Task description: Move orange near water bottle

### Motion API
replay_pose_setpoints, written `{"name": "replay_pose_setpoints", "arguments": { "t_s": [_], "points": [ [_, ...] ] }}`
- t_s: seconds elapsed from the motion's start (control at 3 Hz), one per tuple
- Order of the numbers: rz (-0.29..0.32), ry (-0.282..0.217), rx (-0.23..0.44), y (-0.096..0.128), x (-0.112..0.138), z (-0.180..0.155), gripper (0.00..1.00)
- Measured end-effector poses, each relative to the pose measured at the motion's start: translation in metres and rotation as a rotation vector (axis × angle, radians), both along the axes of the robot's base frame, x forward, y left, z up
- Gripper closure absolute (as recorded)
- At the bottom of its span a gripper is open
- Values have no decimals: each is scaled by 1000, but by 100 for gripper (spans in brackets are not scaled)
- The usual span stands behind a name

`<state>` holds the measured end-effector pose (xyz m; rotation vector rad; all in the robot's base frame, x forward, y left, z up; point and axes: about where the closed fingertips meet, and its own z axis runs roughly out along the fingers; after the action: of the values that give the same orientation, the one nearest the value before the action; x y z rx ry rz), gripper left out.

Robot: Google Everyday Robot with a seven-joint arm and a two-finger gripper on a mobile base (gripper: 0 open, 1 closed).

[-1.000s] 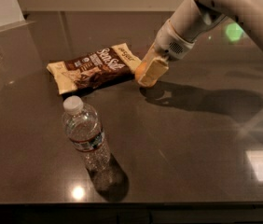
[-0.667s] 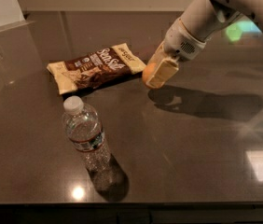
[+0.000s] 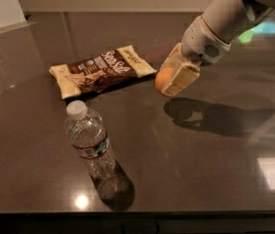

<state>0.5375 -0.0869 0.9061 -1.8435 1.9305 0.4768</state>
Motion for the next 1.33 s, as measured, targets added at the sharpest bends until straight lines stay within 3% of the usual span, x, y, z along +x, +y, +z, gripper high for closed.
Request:
{"name": "replay_pose_setpoints", "arguments": {
  "t_s": [0.33,0.67,1.33],
  "points": [
    [26,12,7,3,-6,-5,100],
    [91,38,29,8,-26,-15,100],
    [238,86,63,28,-82,-30,100]
  ]
}}
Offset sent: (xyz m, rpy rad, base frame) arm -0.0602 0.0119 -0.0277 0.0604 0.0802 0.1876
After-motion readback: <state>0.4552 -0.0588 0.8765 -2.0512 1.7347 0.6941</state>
